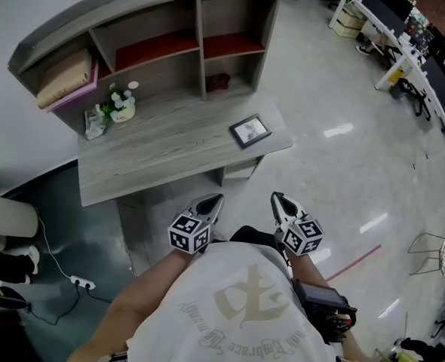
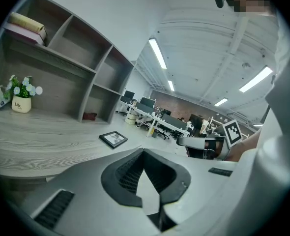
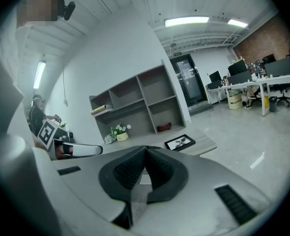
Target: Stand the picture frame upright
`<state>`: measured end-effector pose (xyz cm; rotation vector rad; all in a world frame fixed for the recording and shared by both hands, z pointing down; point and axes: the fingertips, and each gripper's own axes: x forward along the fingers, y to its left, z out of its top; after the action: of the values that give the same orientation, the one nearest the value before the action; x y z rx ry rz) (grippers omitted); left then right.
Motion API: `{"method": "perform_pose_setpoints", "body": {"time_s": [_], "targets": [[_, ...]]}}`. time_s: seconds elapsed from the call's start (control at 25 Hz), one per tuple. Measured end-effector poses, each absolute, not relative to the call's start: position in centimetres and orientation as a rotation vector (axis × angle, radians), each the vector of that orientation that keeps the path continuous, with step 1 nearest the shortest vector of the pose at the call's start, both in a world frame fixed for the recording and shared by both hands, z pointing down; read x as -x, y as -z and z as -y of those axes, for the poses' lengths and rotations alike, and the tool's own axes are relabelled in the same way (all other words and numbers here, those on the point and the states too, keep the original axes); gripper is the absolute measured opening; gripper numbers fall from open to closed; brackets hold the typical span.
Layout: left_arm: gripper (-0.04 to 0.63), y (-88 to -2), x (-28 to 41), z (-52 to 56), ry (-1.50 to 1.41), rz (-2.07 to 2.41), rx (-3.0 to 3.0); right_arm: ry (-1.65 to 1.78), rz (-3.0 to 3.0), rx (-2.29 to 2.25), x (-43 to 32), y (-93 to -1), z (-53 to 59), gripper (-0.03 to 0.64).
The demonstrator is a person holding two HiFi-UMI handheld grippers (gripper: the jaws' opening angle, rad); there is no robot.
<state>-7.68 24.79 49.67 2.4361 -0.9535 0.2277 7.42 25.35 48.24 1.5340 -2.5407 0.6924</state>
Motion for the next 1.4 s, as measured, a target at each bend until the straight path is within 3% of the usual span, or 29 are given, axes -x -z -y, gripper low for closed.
{"method": "perform_pose_setpoints", "body": {"time_s": [0.72,1.4], "targets": [[0.002,-51.4,12.3,-23.2,-0.222,1.044,-2.341,-0.753,2.529,-1.434,-3.5,-50.3,-22.1,0.005],[0.002,-52.6,13.8,-15.1,-0.259,1.095,-2.294,-0.804,2.53,-1.36,-2.3,-52.4,-12.5,0.005]]}}
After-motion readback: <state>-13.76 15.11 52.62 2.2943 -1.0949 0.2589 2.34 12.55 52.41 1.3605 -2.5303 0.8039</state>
